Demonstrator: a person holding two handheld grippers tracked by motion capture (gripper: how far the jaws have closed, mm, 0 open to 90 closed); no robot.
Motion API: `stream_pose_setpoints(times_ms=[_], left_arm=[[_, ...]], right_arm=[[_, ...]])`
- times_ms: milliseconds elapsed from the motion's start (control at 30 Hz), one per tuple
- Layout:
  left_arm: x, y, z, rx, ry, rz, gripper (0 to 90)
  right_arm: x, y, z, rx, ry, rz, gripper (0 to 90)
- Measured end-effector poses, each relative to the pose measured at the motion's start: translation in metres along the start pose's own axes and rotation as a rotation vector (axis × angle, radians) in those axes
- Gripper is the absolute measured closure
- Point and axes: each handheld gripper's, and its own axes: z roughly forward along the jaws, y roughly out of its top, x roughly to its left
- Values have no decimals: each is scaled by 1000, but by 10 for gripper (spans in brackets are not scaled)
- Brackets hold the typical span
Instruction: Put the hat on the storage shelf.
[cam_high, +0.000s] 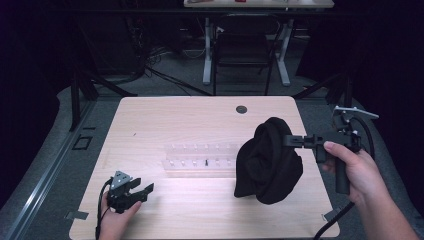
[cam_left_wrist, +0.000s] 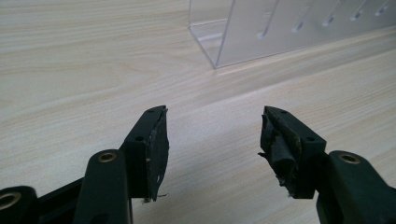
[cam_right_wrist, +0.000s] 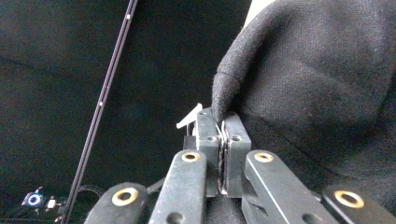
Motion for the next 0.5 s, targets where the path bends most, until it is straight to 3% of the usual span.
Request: stream_pose_setpoints(times_ms=[500], left_arm=[[1, 0, 0, -2, -3, -1, 419]], right_arm=[[15, 19, 14, -3, 1, -16, 884]])
